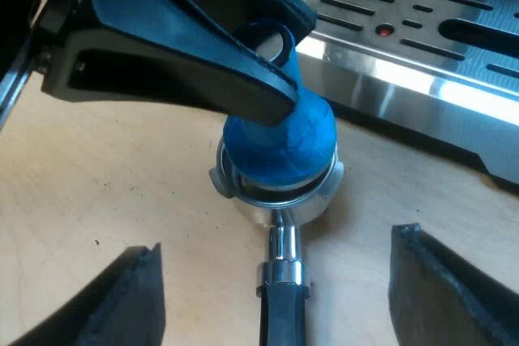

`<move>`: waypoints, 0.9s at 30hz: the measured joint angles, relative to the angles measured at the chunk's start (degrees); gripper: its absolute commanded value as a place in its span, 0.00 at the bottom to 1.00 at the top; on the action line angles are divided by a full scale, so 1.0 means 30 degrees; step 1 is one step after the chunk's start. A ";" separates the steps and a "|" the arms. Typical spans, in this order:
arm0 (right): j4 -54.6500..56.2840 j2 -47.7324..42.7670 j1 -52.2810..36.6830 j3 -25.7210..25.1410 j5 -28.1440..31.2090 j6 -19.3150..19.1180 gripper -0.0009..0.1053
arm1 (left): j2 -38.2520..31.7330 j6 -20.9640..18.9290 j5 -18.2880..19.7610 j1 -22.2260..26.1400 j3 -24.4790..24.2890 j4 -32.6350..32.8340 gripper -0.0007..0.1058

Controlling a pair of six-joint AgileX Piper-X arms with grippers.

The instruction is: Grind coffee beans and then tamp

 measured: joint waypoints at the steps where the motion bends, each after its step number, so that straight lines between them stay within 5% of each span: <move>1: 0.0000 0.0000 0.0000 0.0000 0.0000 0.0000 0.58 | 0.0000 0.0000 0.0000 0.0000 0.0000 0.0000 0.01; 27: 0.0000 0.0000 0.0000 0.0000 0.0000 0.0000 0.58 | 0.0000 0.0000 -0.0284 0.0000 0.0476 -0.0030 0.01</move>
